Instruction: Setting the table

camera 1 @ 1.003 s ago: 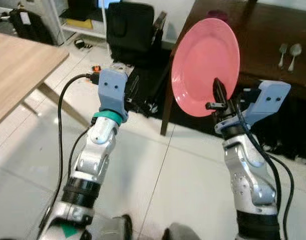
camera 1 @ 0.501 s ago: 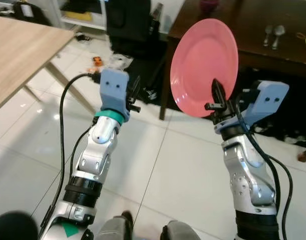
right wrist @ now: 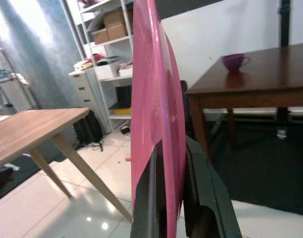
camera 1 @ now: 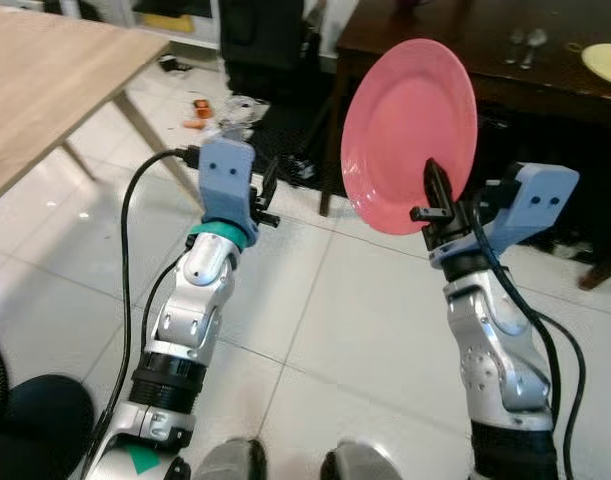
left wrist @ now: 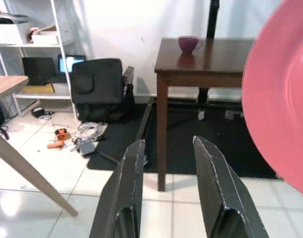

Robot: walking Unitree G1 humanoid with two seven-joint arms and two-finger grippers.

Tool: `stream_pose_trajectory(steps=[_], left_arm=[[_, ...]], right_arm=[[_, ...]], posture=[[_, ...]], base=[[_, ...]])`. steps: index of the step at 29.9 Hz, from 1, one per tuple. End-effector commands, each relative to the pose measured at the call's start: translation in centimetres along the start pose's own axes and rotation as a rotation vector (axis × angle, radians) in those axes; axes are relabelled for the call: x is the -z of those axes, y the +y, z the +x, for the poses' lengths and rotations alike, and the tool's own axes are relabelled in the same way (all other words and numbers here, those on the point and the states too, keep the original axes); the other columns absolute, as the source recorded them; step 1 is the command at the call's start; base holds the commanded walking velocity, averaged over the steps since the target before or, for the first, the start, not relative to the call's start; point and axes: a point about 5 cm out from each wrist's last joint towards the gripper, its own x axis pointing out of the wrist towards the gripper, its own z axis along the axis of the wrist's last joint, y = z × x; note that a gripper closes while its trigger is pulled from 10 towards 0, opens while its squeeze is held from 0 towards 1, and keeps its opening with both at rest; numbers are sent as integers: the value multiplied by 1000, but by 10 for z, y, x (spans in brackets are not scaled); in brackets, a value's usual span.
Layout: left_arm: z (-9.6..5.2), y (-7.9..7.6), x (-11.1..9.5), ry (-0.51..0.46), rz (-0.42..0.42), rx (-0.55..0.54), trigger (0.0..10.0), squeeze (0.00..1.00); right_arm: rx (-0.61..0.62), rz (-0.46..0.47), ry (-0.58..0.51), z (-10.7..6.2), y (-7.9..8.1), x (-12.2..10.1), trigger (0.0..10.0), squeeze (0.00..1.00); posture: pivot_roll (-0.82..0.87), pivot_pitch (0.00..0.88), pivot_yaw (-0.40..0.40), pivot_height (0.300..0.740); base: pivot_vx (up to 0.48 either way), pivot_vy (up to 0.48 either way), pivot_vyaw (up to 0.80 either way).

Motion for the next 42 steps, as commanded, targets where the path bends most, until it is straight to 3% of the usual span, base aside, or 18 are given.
stream_pose_trajectory(steps=[1,18,42], left_arm=[[2,-1,0,13,-11,6,10000,0],[3,1,1,30,11,-14,10000,0],[2,1,2,29,48,-15,10000,0]], right_arm=[[11,1,-4,0,-2,-1,10000,0],[12,-7,-1,0,-3,-1,10000,0],[12,8,-9,1,-2,-1,10000,0]], posture=[[-145,0,65,740],[-145,0,67,740],[-142,0,68,740]], base=[[0,0,0],[0,0,0],[0,0,756]])
